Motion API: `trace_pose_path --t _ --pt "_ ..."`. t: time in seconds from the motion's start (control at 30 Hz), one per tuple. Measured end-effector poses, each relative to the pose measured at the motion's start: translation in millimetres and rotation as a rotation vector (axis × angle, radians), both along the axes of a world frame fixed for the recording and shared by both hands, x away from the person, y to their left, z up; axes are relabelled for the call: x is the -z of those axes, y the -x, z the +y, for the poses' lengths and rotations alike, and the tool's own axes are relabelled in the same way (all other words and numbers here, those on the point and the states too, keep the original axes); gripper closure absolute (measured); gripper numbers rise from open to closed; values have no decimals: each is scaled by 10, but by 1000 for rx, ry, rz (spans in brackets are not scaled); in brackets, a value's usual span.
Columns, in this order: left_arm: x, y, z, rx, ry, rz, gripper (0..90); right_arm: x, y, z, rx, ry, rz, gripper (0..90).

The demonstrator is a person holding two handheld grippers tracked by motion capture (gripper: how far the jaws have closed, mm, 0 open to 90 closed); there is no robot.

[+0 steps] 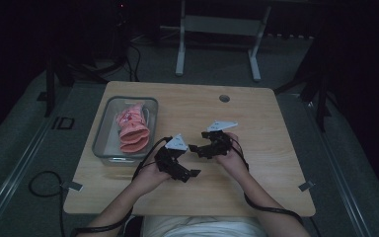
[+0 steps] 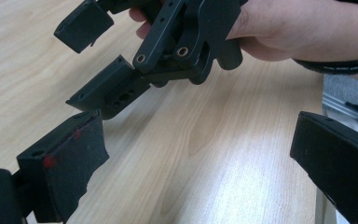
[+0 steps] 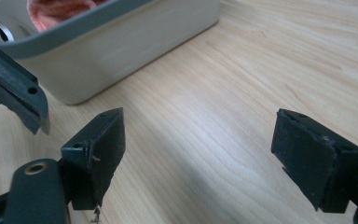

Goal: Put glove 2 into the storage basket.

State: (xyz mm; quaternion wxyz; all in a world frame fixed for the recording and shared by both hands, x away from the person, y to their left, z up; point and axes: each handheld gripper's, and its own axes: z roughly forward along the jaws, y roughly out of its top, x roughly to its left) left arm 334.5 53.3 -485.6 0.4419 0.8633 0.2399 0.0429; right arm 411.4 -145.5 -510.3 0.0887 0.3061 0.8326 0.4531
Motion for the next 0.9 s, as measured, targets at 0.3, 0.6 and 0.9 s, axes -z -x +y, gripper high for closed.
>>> trace_pose_path --t 0.3,0.6,0.9 --pt "155 50 -106 27 -7 1 29 182 105 -107 0 16 16 170" --pt "366 55 -205 31 -44 8 29 335 198 -215 2 34 26 171" --pt "523 54 -243 44 -39 13 30 454 260 -319 13 32 30 167"
